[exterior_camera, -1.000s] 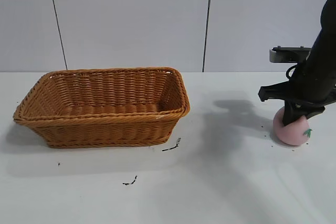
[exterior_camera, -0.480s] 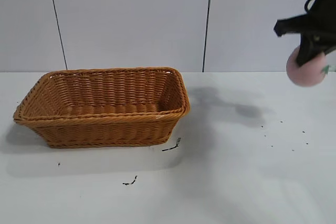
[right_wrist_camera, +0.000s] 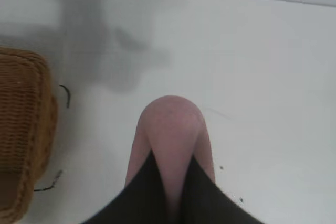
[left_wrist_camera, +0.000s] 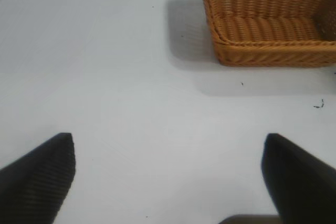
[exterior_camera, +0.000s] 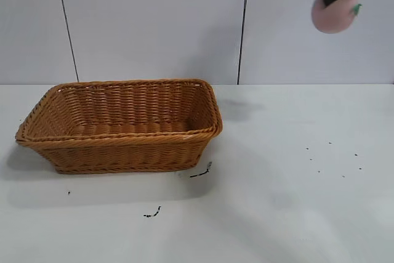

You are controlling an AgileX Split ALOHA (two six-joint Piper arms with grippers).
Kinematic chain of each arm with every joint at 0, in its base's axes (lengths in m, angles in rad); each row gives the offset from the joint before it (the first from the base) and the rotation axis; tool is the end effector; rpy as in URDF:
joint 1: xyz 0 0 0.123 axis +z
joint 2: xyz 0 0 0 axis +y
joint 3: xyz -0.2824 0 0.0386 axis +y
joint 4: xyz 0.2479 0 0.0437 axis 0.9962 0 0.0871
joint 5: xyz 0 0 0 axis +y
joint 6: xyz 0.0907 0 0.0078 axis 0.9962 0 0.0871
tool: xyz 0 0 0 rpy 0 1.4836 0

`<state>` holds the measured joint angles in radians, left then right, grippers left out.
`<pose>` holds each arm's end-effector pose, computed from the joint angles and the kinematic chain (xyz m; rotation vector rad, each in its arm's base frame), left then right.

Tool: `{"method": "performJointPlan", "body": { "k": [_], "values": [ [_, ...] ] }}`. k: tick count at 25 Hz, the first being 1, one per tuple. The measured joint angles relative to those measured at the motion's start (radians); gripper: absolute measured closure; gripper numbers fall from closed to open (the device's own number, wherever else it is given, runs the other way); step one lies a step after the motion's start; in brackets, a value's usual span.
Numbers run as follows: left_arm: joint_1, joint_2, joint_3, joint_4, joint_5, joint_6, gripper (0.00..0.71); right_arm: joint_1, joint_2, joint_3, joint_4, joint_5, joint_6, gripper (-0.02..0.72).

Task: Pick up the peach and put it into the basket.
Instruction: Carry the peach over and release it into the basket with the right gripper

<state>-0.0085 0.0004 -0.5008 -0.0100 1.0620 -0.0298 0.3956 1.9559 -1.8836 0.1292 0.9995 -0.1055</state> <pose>-0.0049 -0.0008 0.2773 -0.0213 2.0452 -0.0359 0.4045 0.1796 0.3206 -0.5902 2.4980 0.2769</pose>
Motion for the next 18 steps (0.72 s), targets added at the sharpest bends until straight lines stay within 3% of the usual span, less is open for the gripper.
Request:
{"method": "performJointPlan", "body": {
  "k": [7, 18],
  "values": [
    [0.0, 0.0, 0.0, 0.0, 0.0, 0.0, 0.017, 0.187, 0.118, -0.004, -0.029, -0.112, 0.0, 0.72],
    [0.0, 0.0, 0.0, 0.0, 0.0, 0.0, 0.017, 0.217, 0.365, -0.004, -0.04, -0.344, 0.001, 0.72]
  ]
}}
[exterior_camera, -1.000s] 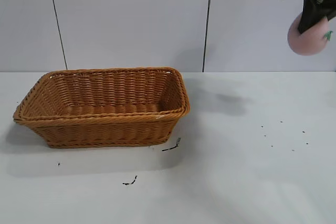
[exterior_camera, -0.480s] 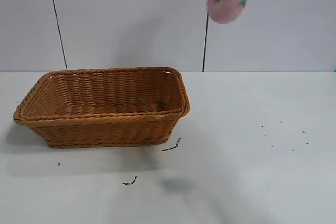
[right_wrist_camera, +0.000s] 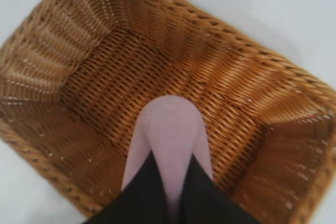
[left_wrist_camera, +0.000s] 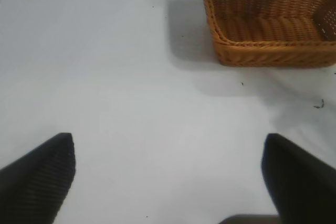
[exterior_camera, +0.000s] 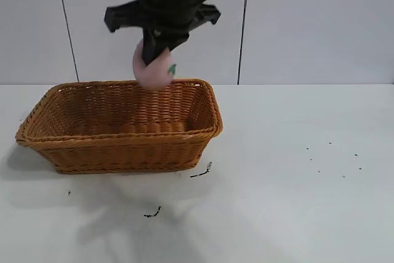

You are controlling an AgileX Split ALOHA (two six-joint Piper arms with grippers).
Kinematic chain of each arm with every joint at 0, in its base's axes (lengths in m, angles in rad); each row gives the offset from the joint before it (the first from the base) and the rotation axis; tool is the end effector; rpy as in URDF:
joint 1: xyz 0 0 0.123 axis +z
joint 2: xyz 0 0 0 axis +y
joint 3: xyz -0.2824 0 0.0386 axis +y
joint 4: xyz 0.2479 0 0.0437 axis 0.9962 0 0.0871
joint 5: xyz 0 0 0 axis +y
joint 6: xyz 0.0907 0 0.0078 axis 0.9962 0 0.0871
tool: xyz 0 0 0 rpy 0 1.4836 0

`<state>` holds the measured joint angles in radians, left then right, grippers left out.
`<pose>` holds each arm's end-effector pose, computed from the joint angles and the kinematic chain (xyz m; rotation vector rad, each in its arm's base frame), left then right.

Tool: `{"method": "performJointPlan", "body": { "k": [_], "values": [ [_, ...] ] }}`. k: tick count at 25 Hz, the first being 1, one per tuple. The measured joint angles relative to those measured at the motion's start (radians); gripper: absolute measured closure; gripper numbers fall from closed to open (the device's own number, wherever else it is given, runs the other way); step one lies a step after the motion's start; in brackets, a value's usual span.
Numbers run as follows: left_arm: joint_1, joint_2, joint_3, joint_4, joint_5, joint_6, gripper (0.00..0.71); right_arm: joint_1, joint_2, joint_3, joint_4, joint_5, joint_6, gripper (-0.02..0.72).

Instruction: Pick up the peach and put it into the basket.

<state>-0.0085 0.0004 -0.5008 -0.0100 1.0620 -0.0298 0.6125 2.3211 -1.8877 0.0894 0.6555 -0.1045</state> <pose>-0.0049 -0.0008 0.2773 -0.0213 2.0452 -0.0359 0.4170 0.2991 0.1623 -0.8434 2.4541 0.2851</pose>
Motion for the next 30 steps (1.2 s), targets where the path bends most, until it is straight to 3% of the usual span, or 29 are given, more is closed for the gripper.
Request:
{"method": "performJointPlan", "body": {
  "k": [3, 5, 9, 10, 12, 14, 21, 30],
  "values": [
    [0.0, 0.0, 0.0, 0.0, 0.0, 0.0, 0.017, 0.0, 0.021, 0.0, 0.002, -0.014, 0.0, 0.699],
    [0.0, 0.0, 0.0, 0.0, 0.0, 0.0, 0.017, 0.0, 0.024, 0.0, 0.005, -0.014, 0.001, 0.603],
    [0.0, 0.0, 0.0, 0.0, 0.0, 0.0, 0.017, 0.001, 0.024, -0.001, 0.008, -0.014, 0.001, 0.189],
    [0.0, 0.0, 0.0, 0.0, 0.0, 0.0, 0.017, 0.001, 0.024, -0.006, 0.008, -0.013, 0.001, 0.115],
    [0.0, 0.0, 0.0, 0.0, 0.0, 0.0, 0.017, 0.001, 0.024, -0.036, 0.008, 0.012, 0.001, 0.047],
    [0.0, 0.0, 0.0, 0.0, 0.0, 0.0, 0.017, 0.001, 0.024, -0.086, 0.008, 0.059, 0.002, 0.024],
    [0.0, 0.0, 0.0, 0.0, 0.0, 0.0, 0.017, -0.023, 0.007, -0.39, -0.015, 0.344, 0.061, 0.015],
    [0.0, 0.0, 0.0, 0.0, 0.0, 0.0, 0.017, -0.282, 0.003, -0.489, -0.034, 0.456, 0.069, 0.015]
  ]
}}
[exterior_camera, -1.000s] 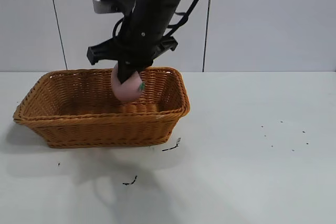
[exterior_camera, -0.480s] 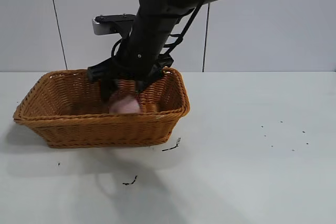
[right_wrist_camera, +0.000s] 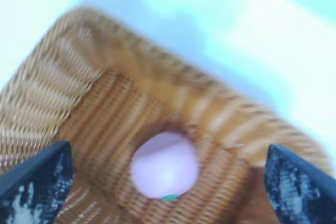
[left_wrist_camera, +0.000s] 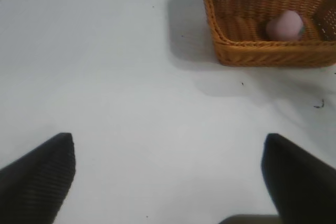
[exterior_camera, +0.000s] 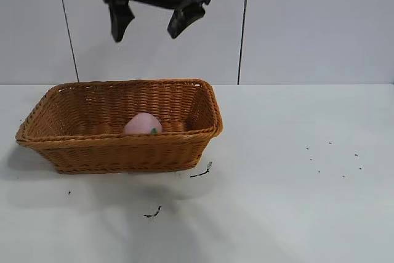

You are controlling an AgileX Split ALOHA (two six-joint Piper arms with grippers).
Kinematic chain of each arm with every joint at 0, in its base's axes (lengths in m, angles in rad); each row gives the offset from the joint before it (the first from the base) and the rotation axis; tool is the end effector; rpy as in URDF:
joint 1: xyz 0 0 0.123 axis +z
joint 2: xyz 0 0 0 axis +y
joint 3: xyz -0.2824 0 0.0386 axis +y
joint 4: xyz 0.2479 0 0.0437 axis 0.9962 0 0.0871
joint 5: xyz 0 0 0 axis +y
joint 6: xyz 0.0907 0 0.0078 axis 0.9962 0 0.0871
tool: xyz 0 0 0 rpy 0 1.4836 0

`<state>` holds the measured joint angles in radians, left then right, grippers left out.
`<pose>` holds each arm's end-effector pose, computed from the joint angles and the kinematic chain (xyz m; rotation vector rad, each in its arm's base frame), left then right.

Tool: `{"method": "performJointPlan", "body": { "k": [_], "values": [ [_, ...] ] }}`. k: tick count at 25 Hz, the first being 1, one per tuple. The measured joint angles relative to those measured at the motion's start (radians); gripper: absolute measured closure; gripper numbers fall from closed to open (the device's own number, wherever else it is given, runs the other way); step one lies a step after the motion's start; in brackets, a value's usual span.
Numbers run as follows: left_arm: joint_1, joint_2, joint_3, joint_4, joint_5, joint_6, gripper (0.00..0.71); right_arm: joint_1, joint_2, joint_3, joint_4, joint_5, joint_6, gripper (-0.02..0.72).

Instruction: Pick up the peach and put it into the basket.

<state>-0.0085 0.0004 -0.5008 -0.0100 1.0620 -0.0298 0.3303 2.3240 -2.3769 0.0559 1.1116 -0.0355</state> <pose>-0.0049 -0.0008 0.2773 -0.0213 2.0452 -0.0359 0.4883 0.1722 0.2842 -0.4523 2.5103 0.1886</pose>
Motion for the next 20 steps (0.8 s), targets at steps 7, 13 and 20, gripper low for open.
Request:
{"method": "performJointPlan", "body": {
  "k": [7, 13, 20],
  "values": [
    [0.0, 0.0, 0.0, 0.0, 0.0, 0.0, 0.017, -0.214, 0.0, 0.0, -0.007, 0.046, -0.011, 0.015],
    [0.0, 0.0, 0.0, 0.0, 0.0, 0.0, 0.017, -0.311, 0.0, 0.0, -0.009, 0.099, -0.011, 0.01],
    [0.0, 0.0, 0.0, 0.0, 0.0, 0.0, 0.017, -0.324, -0.015, 0.001, -0.012, 0.099, -0.015, 0.008]
  ]
}}
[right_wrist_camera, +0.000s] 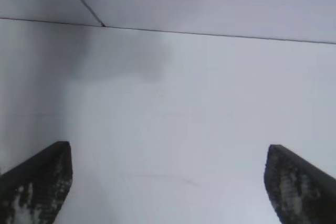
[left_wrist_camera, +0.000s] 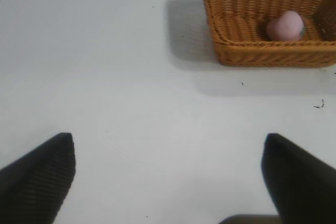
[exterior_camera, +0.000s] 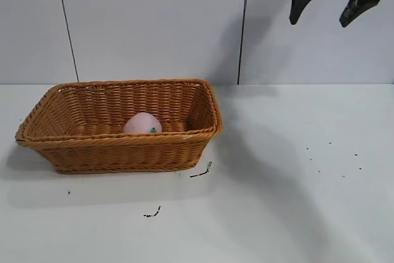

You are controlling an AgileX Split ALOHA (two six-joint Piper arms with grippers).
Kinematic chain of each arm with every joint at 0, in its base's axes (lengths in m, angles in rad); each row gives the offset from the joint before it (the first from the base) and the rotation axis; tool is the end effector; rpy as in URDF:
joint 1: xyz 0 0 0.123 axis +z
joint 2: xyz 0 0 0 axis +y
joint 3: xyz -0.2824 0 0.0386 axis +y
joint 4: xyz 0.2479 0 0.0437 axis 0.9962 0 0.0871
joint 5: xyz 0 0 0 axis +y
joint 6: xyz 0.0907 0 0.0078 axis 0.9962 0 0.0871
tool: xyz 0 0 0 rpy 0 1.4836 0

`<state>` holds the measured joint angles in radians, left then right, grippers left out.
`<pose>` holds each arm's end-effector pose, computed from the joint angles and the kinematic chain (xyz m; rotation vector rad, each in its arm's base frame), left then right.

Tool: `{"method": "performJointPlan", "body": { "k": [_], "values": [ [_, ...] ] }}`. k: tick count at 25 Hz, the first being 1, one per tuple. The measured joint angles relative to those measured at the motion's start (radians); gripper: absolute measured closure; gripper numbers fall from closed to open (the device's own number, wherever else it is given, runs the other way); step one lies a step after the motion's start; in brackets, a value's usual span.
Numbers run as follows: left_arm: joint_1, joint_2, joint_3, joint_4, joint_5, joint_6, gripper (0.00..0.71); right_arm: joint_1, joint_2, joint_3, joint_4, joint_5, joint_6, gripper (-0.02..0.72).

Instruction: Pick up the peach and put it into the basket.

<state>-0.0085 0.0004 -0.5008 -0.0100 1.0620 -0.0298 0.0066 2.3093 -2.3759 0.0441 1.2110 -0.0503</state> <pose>-0.0049 -0.0008 0.2773 -0.0213 2.0452 -0.0359 0.5077 0.0071 0.2867 -0.0686 2.6260 0.0445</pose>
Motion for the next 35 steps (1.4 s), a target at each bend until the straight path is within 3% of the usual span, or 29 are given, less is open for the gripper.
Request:
{"method": "performJointPlan", "body": {
  "k": [4, 9, 23, 30, 35],
  "values": [
    [0.0, 0.0, 0.0, 0.0, 0.0, 0.0, 0.017, 0.0, -0.087, 0.079, 0.0, -0.001, -0.001, 0.008],
    [0.0, 0.0, 0.0, 0.0, 0.0, 0.0, 0.017, 0.002, -0.313, 0.318, 0.001, -0.002, -0.001, 0.008],
    [0.0, 0.0, 0.0, 0.0, 0.0, 0.0, 0.017, 0.002, -1.212, 1.339, -0.003, -0.001, -0.001, 0.008],
    [0.0, 0.0, 0.0, 0.0, 0.0, 0.0, 0.017, 0.002, -1.652, 1.734, -0.018, -0.113, -0.001, 0.008],
    [0.0, 0.0, 0.0, 0.0, 0.0, 0.0, 0.017, 0.002, -1.952, 1.866, -0.015, -0.15, 0.0, 0.008]
  ]
}}
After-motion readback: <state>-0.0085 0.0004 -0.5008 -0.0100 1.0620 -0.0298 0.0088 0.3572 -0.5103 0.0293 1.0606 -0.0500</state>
